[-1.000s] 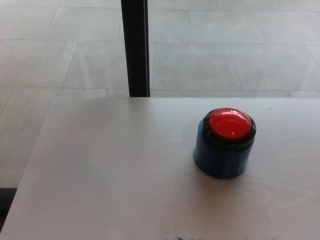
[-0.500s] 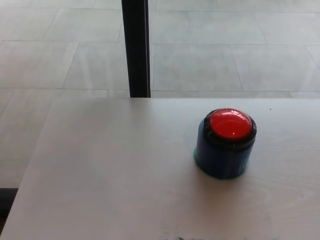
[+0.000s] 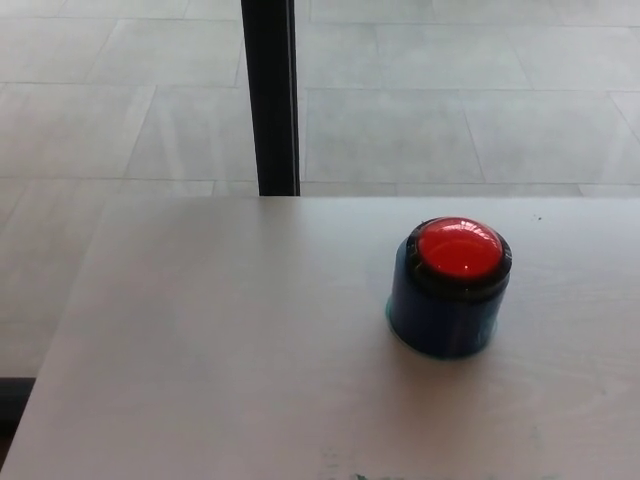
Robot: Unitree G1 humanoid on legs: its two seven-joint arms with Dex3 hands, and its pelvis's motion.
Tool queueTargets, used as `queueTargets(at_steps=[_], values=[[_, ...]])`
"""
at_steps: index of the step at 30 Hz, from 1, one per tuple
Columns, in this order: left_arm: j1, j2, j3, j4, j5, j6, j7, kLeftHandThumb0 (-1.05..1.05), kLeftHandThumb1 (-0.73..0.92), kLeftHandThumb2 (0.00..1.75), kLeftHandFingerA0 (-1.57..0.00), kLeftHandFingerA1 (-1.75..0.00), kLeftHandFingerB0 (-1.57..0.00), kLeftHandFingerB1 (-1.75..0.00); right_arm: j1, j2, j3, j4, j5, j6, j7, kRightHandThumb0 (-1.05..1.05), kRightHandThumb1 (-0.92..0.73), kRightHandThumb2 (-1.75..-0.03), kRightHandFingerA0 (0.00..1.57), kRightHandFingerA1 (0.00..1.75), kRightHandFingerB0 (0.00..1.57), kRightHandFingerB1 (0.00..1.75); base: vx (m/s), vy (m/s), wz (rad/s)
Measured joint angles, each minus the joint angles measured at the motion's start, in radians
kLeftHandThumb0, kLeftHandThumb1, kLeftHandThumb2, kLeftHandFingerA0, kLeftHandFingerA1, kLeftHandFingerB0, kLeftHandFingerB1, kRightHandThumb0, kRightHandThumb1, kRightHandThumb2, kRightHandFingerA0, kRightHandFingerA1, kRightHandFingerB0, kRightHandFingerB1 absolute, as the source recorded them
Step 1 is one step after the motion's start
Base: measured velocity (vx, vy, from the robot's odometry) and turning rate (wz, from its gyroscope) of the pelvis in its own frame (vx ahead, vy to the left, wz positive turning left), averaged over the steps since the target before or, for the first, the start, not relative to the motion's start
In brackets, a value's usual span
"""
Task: The robot uses its right hand to press the red button kept in the middle of the desk
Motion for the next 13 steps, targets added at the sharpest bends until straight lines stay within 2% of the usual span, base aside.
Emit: queueTargets(at_steps=[1, 3, 4, 5, 8, 9, 10, 11, 12, 13], values=[[0.0, 0.0, 0.0, 0.0, 0.0, -0.003, 0.005, -0.17, 0.3, 1.26, -0.66, -1.32, -0.54, -1.05, 0.009, 0.005, 0.011, -0.013, 0.003, 0.008, -0.004, -0.49, -0.25, -0.82, 1.4, 1.45, 0.52, 0.69, 0.0, 0.0, 0.0], [0.0, 0.0, -0.004, 0.0, 0.001, -0.008, 0.013, -0.23, 0.34, 1.21, -0.65, -1.33, -0.51, -1.03, 0.027, 0.011, 0.041, -0.038, 0.003, 0.02, -0.012, -0.57, -0.28, -0.83, 1.49, 1.53, 0.54, 0.68, 0.0, 0.0, 0.0], [0.0, 0.0, -0.003, 0.0, 0.001, -0.01, 0.016, -0.25, 0.34, 1.22, -0.61, -1.33, -0.5, -1.03, 0.037, 0.01, 0.066, -0.042, -0.003, 0.021, -0.013, -0.55, -0.27, -0.82, 1.48, 1.52, 0.55, 0.68, 0.0, 0.0, 0.0], [-0.001, 0.0, -0.003, 0.0, 0.001, -0.011, 0.019, -0.25, 0.36, 1.21, -0.6, -1.33, -0.51, -1.05, 0.045, 0.01, 0.092, -0.045, -0.008, 0.021, -0.014, -0.5, -0.34, -0.64, 1.26, 1.75, 0.57, 0.61, 0.0, 0.0, 0.0], [-0.009, 0.0, 0.002, 0.002, -0.001, -0.01, 0.02, -0.28, 0.36, 1.22, -0.56, -1.31, -0.55, -1.09, 0.059, 0.009, 0.145, -0.048, -0.016, 0.02, -0.012, -0.55, -0.33, -0.62, 1.23, 1.74, 0.63, 0.6, 0.0, 0.0, 0.0], [-0.012, 0.0, 0.002, 0.004, -0.002, -0.01, 0.02, -0.31, 0.37, 1.2, -0.64, -1.33, -0.51, -1.06, 0.061, 0.008, 0.159, -0.048, -0.019, 0.019, -0.012, -0.53, -0.36, -0.59, 1.22, 1.74, 0.65, 0.57, 0.0, 0.0, 0.0], [-0.014, 0.0, 0.002, 0.005, -0.002, -0.009, 0.019, -0.32, 0.36, 1.21, -0.57, -1.3, -0.49, -1.05, 0.063, 0.006, 0.172, -0.048, -0.022, 0.016, -0.012, -0.53, -0.24, -0.83, 1.48, 1.48, 0.6, 0.68, 0.0, 0.0, 0.0], [-0.017, 0.001, 0.002, 0.007, -0.002, -0.009, 0.018, -0.3, 0.36, 1.22, -0.56, -1.29, -0.42, -1.02, 0.066, 0.006, 0.182, -0.049, -0.025, 0.01, -0.013, -0.53, -0.36, -0.6, 1.08, 1.61, 0.67, 0.58, 0.0, 0.0, 0.0], [-0.019, 0.001, 0.003, 0.008, -0.002, -0.008, 0.017, -0.28, 0.38, 1.19, -0.56, -1.27, -0.44, -1.02, 0.068, 0.006, 0.188, -0.049, -0.026, 0.007, -0.013, -0.58, -0.27, -0.77, 1.14, 1.29, 0.63, 0.64, 0.0, 0.0, 0.0], [-0.019, 0.001, 0.003, 0.008, -0.002, -0.008, 0.017, -0.28, 0.38, 1.19, -0.56, -1.27, -0.44, -1.02, 0.069, 0.006, 0.19, -0.05, -0.027, 0.006, -0.013, -0.58, -0.27, -0.77, 1.14, 1.29, 0.63, 0.64, 0.0, 0.0, 0.0]])
